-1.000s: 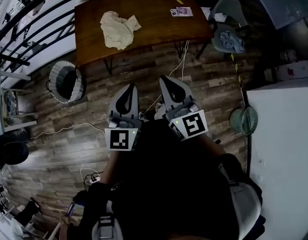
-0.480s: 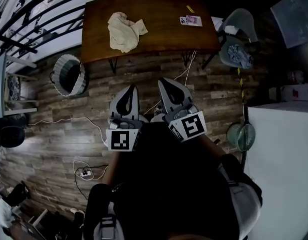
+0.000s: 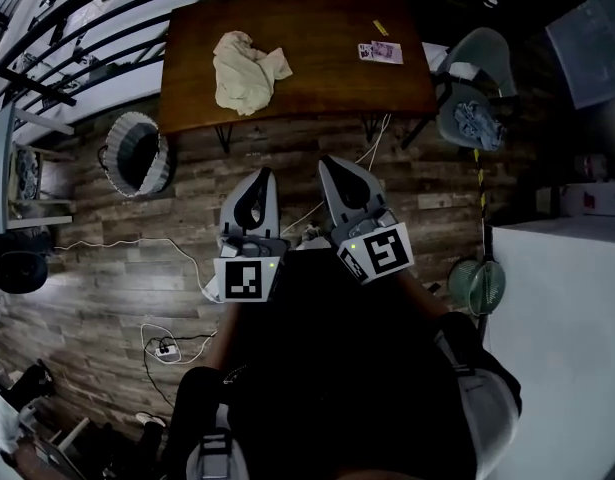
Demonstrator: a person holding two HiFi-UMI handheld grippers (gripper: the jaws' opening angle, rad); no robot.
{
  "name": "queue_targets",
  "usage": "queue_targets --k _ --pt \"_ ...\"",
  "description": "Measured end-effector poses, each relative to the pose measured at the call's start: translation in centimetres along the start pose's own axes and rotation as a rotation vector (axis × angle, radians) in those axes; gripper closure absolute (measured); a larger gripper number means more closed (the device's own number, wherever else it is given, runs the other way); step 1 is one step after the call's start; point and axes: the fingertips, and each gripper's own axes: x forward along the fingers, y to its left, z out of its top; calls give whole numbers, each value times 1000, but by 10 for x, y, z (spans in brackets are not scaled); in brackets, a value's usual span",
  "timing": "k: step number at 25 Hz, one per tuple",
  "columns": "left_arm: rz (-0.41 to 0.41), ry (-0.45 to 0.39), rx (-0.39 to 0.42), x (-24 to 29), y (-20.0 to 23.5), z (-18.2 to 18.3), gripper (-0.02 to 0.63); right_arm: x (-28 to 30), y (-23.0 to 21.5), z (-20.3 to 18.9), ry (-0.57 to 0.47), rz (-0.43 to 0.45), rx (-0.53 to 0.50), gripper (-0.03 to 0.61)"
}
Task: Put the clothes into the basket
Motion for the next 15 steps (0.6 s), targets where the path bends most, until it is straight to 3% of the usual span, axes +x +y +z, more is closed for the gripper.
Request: queue_targets --k 7,15 --pt "-26 0 -13 24 36 0 600 41 7 -2 15 -14 -6 569" --pt "-122 14 -37 69 98 -4 600 116 12 2 41 -57 -30 569"
